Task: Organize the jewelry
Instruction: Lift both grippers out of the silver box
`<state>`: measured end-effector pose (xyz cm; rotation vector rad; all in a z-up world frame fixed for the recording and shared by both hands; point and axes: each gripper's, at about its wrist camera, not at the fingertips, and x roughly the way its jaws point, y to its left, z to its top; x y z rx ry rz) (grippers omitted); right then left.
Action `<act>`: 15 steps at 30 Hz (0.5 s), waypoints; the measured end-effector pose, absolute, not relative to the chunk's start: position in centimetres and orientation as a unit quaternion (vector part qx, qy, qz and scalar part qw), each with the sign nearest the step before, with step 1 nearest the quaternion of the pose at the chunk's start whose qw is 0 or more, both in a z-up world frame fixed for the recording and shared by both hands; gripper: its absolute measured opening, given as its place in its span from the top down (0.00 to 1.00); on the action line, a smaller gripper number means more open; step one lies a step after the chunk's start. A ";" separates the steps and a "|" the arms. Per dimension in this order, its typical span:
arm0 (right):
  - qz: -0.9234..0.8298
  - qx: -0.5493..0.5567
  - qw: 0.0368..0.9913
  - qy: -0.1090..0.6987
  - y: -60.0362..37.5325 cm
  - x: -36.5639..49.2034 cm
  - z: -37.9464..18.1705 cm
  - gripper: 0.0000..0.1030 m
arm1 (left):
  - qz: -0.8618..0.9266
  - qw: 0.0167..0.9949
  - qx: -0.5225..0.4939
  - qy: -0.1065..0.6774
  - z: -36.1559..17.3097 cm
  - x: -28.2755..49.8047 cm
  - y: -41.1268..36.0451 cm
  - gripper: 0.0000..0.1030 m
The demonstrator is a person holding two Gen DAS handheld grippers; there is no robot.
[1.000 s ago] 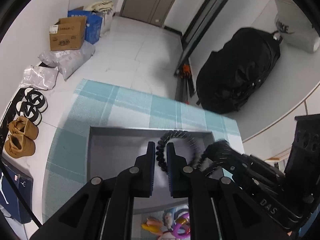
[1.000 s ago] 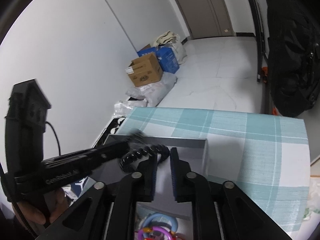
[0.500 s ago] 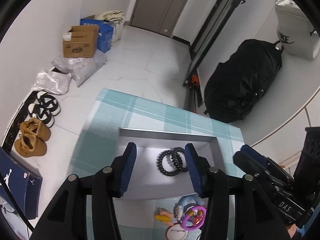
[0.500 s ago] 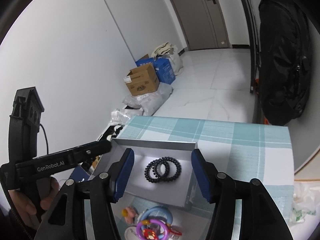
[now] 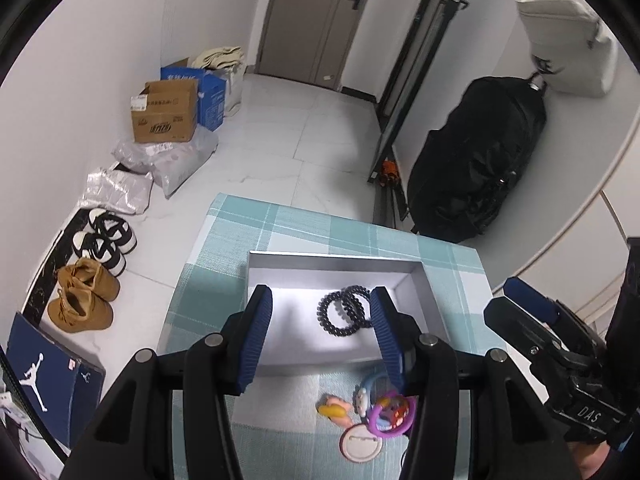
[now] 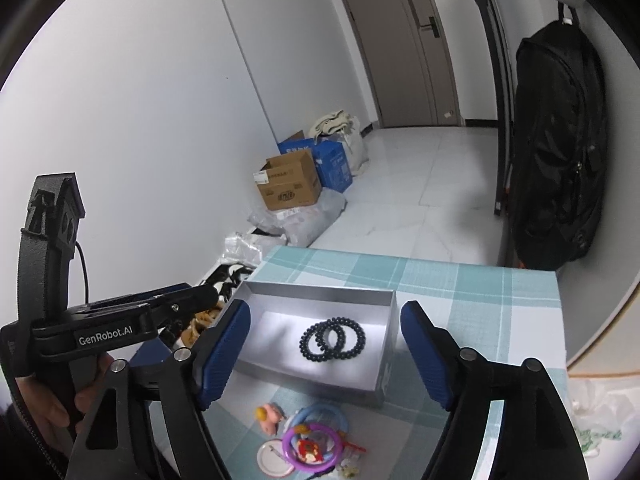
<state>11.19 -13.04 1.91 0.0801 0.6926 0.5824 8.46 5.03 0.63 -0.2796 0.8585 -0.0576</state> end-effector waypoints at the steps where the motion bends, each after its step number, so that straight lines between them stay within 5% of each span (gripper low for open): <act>1: 0.280 0.038 0.899 0.334 -13.1 11.1 1.9 0.22 | -0.030 0.902 -0.129 0.412 0.7 8.0 4.9 0.56; 15: 0.237 0.053 0.901 0.360 -16.0 7.0 0.0 0.06 | -0.048 0.889 -0.058 0.451 -2.5 3.3 2.1 0.45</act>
